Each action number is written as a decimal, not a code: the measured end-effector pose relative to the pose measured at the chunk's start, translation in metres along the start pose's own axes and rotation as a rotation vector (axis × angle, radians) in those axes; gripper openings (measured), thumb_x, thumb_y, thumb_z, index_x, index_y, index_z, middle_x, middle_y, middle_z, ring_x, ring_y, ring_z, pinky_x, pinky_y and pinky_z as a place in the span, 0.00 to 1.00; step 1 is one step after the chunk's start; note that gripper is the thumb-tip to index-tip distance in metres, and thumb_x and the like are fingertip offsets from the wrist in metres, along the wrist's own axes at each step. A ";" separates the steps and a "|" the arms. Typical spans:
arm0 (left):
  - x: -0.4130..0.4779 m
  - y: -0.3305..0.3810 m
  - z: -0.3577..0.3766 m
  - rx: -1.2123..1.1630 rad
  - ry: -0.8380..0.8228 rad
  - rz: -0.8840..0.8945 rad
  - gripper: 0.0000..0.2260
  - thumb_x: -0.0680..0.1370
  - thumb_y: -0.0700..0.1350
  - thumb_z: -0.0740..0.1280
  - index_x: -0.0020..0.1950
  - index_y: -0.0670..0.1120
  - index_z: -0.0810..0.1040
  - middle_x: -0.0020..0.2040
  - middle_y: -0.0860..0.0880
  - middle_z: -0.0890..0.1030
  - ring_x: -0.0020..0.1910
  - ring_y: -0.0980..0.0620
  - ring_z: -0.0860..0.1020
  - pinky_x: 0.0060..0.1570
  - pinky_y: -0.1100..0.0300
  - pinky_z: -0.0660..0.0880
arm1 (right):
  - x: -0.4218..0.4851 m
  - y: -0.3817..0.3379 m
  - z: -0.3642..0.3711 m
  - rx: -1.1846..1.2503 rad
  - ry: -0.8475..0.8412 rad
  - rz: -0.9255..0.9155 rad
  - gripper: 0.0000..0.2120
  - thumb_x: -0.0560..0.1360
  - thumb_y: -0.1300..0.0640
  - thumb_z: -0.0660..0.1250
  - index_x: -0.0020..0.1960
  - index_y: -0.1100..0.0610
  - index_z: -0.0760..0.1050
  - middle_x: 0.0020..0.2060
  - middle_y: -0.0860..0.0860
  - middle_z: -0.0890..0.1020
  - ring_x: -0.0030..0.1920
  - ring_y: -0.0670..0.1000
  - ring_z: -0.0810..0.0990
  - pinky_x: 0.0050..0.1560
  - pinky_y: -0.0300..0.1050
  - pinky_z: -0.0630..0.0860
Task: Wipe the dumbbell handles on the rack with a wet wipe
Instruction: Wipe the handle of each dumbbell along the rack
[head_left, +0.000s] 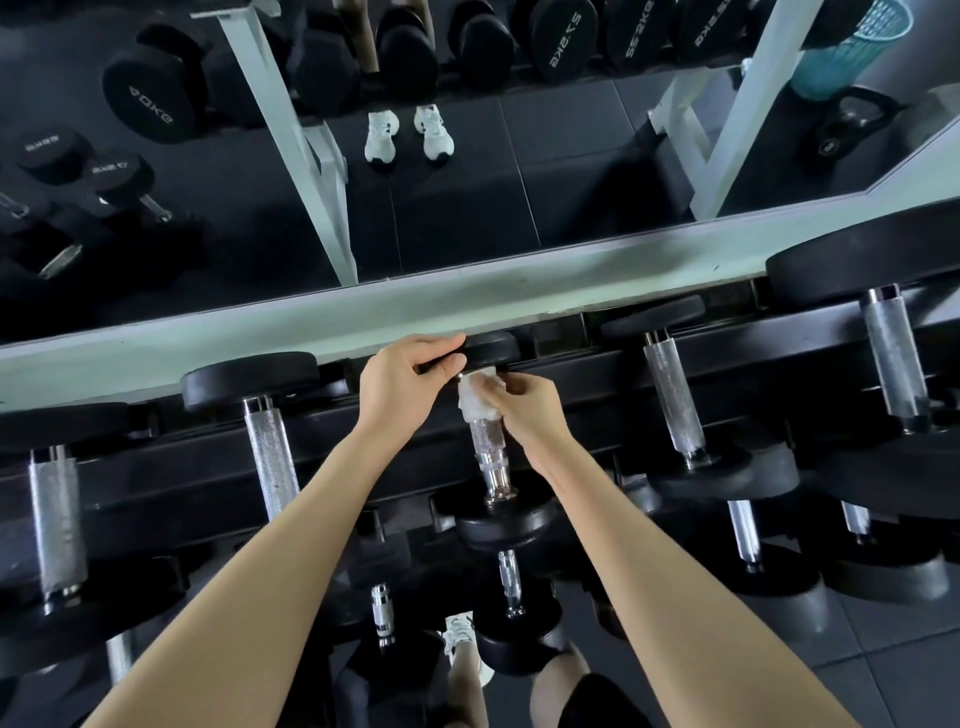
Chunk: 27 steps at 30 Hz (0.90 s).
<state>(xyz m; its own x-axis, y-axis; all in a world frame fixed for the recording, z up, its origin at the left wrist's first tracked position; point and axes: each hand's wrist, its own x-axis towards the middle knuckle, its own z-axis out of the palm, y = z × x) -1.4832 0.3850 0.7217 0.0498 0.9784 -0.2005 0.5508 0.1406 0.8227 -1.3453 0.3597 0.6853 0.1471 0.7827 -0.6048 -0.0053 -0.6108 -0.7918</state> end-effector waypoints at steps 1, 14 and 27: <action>0.000 0.000 -0.001 0.004 -0.003 -0.004 0.11 0.75 0.45 0.70 0.57 0.53 0.82 0.49 0.62 0.80 0.42 0.66 0.74 0.48 0.76 0.68 | -0.003 0.002 0.004 -0.103 0.036 -0.077 0.14 0.73 0.52 0.70 0.36 0.63 0.78 0.33 0.55 0.81 0.35 0.46 0.75 0.37 0.41 0.70; 0.005 0.002 -0.007 0.018 -0.040 -0.003 0.12 0.74 0.44 0.71 0.56 0.52 0.82 0.51 0.60 0.81 0.53 0.62 0.77 0.51 0.75 0.69 | -0.039 0.042 -0.028 -0.807 -0.156 -0.136 0.19 0.70 0.53 0.70 0.29 0.57 0.63 0.28 0.46 0.69 0.36 0.49 0.72 0.33 0.40 0.64; 0.003 0.008 -0.007 0.086 -0.031 0.020 0.12 0.75 0.45 0.71 0.57 0.53 0.81 0.55 0.57 0.82 0.56 0.60 0.77 0.57 0.67 0.71 | -0.036 0.041 -0.014 -0.726 -0.026 -0.039 0.17 0.71 0.54 0.69 0.30 0.60 0.67 0.27 0.51 0.72 0.32 0.49 0.70 0.31 0.41 0.65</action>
<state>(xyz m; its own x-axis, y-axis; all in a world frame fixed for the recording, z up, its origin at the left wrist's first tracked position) -1.4844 0.3898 0.7319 0.0868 0.9755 -0.2022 0.6186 0.1063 0.7784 -1.3374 0.3046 0.6754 0.1099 0.8028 -0.5860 0.6588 -0.5003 -0.5618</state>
